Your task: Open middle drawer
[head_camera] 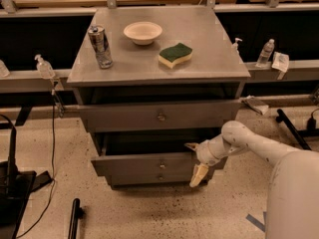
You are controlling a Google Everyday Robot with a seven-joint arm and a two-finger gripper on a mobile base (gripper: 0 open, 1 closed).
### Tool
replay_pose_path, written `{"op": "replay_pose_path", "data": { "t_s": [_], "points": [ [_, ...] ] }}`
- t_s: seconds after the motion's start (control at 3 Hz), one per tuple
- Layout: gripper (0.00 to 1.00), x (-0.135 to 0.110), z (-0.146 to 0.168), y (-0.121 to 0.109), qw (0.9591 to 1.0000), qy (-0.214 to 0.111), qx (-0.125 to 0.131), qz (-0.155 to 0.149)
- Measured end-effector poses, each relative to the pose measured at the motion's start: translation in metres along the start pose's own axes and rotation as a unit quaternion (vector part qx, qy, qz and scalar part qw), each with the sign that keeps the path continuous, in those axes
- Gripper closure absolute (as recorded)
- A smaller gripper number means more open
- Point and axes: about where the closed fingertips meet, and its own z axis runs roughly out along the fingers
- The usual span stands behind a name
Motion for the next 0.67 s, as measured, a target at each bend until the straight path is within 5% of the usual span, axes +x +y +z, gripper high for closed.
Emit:
{"op": "replay_pose_path", "data": {
  "t_s": [0.67],
  "points": [
    [0.0, 0.0063, 0.012, 0.0072, 1.0, 0.004, 0.001, 0.005]
  ]
}}
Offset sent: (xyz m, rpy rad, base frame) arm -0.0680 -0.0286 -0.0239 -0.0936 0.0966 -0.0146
